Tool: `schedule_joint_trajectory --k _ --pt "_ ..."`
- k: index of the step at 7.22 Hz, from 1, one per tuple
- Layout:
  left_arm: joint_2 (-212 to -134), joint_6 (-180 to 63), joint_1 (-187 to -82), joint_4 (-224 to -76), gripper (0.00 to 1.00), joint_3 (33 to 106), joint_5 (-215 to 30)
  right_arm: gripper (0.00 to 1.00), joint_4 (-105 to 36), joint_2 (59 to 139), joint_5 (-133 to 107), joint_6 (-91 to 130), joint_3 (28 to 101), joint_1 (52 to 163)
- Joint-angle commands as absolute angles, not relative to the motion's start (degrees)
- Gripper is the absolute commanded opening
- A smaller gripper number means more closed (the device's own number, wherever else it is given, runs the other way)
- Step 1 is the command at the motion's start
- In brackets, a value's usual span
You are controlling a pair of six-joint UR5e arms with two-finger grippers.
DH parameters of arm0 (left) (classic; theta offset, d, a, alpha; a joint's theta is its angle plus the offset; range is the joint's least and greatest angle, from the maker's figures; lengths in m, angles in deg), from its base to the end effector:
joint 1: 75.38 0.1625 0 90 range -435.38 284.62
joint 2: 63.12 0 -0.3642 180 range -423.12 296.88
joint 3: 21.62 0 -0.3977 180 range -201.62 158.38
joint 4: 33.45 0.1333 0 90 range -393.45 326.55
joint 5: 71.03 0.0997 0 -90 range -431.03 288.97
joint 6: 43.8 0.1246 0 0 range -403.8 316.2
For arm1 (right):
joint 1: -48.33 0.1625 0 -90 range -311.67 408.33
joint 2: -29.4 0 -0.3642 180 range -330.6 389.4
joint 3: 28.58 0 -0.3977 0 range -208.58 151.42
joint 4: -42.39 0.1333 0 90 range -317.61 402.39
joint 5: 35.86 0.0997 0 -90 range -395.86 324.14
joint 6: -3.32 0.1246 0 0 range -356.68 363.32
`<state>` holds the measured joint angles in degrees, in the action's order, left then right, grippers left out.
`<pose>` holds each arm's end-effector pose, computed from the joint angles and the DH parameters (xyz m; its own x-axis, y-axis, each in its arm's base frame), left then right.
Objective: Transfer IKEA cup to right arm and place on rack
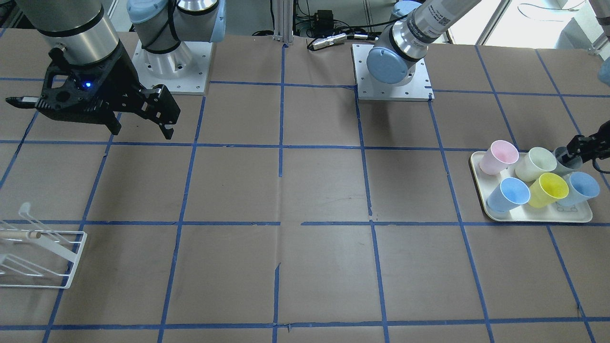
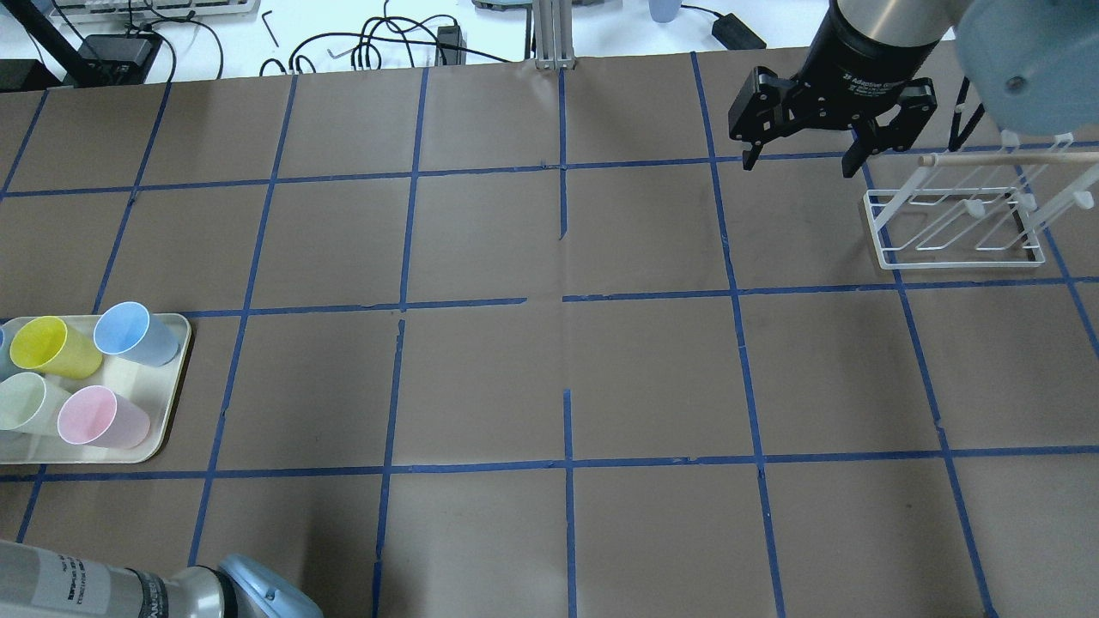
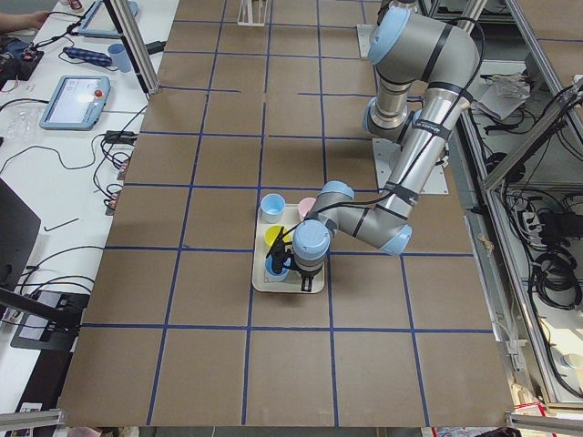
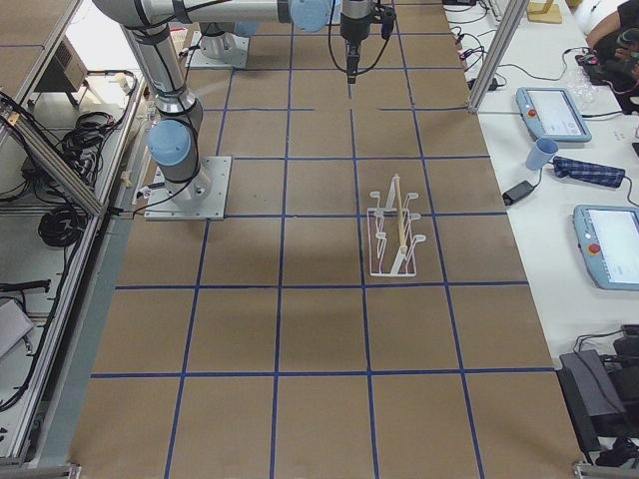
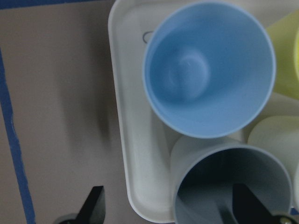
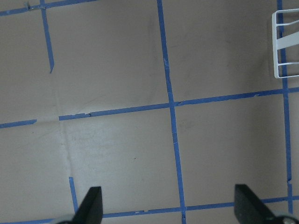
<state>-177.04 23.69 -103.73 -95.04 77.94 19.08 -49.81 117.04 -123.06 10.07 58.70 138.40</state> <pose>0.4364 -0.3867 0.1431 -0.9917 0.1001 0.0809 0.1032 0.9940 0.0356 0.1400 -0.5177 0.4090 -0.9920 0.1140 -0.0537 0.1162 0.9925 -0.0386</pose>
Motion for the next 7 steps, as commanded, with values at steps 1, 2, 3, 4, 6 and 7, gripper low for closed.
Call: schedule_joint_trajectory --k 1,2,3,4,6,7 --pt "-176.85 23.79 -103.77 -95.15 0.06 77.78 19.14 1.0 -49.81 117.03 -123.05 10.0 58.61 138.24" --pt "-176.68 23.79 -103.77 -95.15 0.0 77.52 19.14 1.0 -49.81 117.03 -122.96 10.08 58.61 138.24" --pt "-176.68 25.09 -103.77 -95.15 0.0 77.08 19.23 1.0 -49.81 117.03 -123.05 10.09 58.61 138.24" --pt "-176.5 26.41 -103.77 -95.06 0.0 76.82 19.23 1.0 -49.81 117.03 -123.05 10.09 58.61 138.24" --pt "-175.27 27.12 -103.77 -95.5 0.0 76.2 19.4 1.0 -49.28 117.29 -123.05 10.26 58.52 137.98" --pt "-174.66 27.56 -103.77 -97.93 0.0 74.2 19.4 1.0 -49.28 117.29 -120.96 10.61 58.34 137.54"
